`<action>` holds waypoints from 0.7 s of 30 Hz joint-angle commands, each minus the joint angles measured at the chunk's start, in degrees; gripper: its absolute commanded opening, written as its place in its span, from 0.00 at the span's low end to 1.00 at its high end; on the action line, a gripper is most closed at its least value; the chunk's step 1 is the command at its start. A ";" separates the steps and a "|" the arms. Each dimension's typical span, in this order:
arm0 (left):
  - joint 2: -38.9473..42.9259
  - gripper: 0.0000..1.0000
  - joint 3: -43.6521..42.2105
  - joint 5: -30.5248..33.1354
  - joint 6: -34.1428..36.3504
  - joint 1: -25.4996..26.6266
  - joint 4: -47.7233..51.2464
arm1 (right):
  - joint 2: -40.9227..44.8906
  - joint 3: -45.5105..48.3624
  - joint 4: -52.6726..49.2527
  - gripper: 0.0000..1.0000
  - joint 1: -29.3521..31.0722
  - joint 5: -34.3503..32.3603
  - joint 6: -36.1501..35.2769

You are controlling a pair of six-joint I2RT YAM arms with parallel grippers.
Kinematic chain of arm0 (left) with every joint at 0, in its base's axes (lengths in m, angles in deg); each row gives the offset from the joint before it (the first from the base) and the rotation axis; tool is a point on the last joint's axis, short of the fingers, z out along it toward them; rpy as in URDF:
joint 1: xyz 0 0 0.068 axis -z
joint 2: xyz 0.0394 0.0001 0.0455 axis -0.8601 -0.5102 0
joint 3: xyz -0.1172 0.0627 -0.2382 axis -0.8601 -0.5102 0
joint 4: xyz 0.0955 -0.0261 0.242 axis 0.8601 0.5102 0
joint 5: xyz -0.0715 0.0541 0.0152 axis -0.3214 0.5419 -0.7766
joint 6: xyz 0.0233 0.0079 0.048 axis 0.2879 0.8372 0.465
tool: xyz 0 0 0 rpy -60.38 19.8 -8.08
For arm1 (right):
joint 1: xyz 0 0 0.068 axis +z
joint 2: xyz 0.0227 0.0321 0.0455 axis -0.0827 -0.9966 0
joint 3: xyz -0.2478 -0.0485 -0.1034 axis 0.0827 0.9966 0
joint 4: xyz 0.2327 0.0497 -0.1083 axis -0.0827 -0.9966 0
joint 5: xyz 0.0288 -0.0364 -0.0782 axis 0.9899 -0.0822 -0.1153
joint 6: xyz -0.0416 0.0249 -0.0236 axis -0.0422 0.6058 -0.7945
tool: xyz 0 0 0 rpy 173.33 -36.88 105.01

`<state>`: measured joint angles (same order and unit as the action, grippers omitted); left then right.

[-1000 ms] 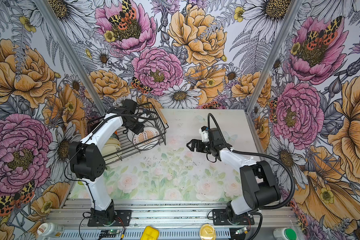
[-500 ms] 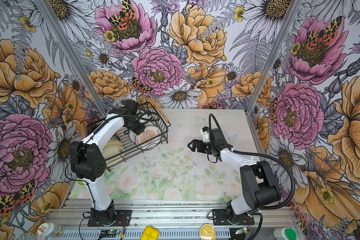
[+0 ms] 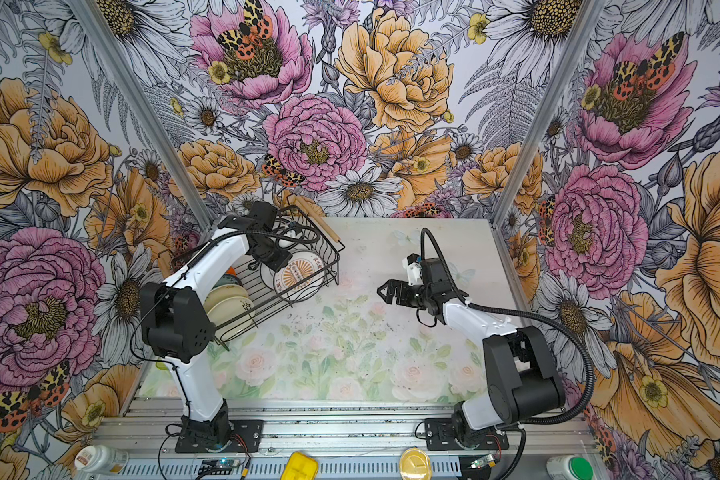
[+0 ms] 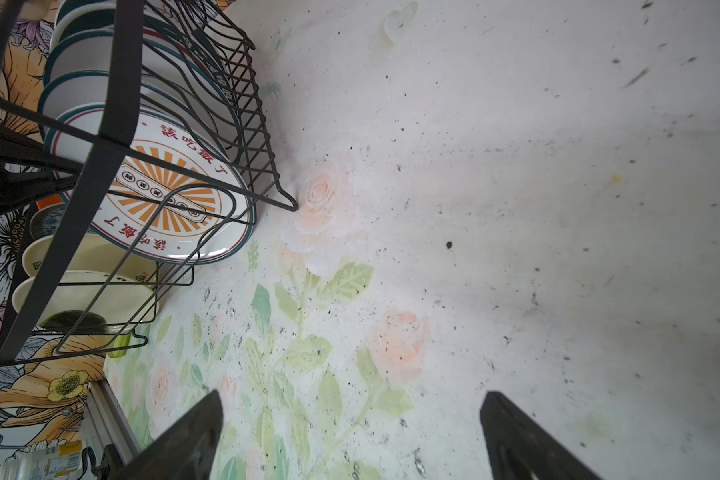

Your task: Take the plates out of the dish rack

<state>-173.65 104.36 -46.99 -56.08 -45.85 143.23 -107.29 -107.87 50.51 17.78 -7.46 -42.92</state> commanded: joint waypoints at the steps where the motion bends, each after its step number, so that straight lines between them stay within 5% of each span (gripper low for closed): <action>1: 1.70 0.00 -1.44 -1.44 -4.47 -0.30 3.14 | 2.04 0.87 0.70 0.98 -0.31 0.10 0.35; 21: 11.74 0.00 -0.29 -0.87 -9.09 -1.26 2.91 | 2.16 -0.33 0.70 0.98 -0.49 -0.08 1.66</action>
<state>-164.16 102.87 -46.01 -63.03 -47.14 145.59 -105.89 -107.28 50.46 17.78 -7.48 -41.61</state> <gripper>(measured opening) 0.080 0.981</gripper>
